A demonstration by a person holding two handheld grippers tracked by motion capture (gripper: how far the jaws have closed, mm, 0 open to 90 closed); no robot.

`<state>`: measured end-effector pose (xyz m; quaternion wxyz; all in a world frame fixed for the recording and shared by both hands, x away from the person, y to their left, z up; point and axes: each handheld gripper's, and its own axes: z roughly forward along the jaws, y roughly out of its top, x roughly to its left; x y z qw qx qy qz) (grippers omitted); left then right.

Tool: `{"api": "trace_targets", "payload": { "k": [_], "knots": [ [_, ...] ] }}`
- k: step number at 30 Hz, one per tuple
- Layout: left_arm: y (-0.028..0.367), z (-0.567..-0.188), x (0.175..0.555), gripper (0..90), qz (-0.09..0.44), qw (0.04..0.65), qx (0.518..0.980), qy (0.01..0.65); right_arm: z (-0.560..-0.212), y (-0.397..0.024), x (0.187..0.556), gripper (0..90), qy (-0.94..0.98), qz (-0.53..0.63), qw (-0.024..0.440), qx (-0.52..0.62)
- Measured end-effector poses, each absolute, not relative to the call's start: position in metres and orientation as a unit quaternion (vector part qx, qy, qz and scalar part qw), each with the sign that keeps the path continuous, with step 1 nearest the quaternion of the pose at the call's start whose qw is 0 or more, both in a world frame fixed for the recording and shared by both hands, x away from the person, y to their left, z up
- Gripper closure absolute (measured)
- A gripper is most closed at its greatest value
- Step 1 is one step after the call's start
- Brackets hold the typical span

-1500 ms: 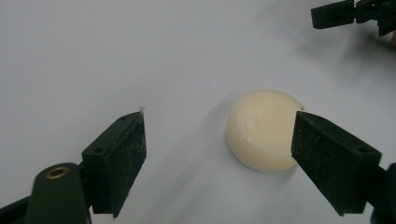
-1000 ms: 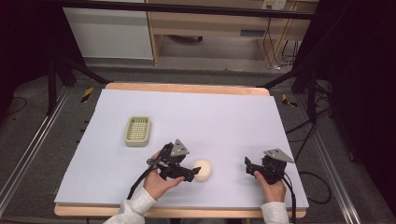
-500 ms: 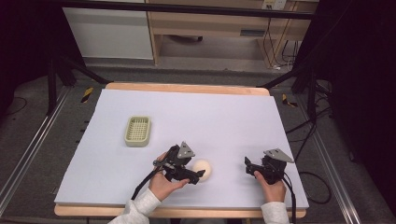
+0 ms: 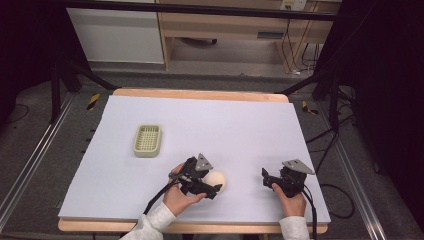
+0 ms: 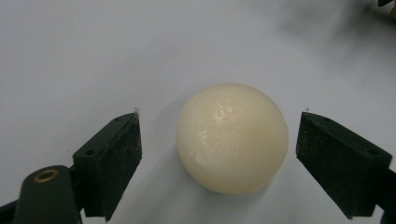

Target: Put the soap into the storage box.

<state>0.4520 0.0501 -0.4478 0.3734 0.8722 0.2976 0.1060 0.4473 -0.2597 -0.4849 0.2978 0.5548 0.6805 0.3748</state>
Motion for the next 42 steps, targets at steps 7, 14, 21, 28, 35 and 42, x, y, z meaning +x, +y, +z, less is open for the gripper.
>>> {"api": "trace_targets", "payload": {
  "k": [7,14,21,28,35,42],
  "knots": [
    [0.045,-0.451,0.452,13.5,0.101,0.368,0.877,0.293,-0.485,-0.260,0.448,4.2,0.682,0.374,0.297,0.554],
    [0.037,-0.455,0.453,14.4,0.095,0.363,0.880,0.292,-0.485,-0.260,0.448,4.2,0.681,0.375,0.296,0.554],
    [0.033,-0.459,0.455,17.5,0.101,0.354,0.882,0.294,-0.485,-0.259,0.448,4.2,0.682,0.375,0.296,0.554],
    [0.029,-0.463,0.457,20.8,0.099,0.341,0.889,0.290,-0.485,-0.259,0.448,4.2,0.683,0.374,0.296,0.553],
    [0.028,-0.464,0.458,23.5,0.101,0.336,0.889,0.293,-0.485,-0.259,0.448,4.2,0.683,0.374,0.295,0.554],
    [0.026,-0.466,0.459,23.4,0.099,0.333,0.890,0.296,-0.485,-0.259,0.448,4.2,0.683,0.375,0.294,0.554]
  ]
}}
